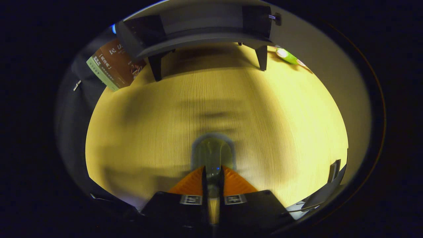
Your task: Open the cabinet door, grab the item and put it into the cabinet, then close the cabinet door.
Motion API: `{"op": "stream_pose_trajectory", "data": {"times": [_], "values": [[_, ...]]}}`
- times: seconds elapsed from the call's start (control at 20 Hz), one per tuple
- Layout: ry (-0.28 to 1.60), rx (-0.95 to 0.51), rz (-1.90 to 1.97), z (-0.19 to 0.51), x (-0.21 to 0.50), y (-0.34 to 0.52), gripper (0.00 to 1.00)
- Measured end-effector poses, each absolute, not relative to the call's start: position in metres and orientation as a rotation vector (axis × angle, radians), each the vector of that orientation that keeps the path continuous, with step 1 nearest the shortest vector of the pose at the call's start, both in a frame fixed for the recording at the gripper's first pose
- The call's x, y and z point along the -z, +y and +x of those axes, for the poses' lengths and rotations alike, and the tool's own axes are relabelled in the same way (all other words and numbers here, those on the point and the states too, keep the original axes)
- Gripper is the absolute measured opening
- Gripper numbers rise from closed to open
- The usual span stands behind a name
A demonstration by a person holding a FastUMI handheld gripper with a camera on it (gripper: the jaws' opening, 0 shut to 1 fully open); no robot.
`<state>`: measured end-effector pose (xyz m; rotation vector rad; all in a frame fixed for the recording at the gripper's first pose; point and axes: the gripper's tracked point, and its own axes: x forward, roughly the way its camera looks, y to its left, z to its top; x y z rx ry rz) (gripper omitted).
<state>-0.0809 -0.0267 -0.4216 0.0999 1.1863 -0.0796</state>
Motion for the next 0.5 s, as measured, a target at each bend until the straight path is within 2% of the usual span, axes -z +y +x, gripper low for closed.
{"op": "stream_pose_trajectory", "data": {"times": [0.05,0.5], "values": [[1.168,0.086,0.102,-0.075,0.417,-0.026,0.09],[0.923,0.079,0.115,-0.017,0.315,-0.019,0.09]]}}
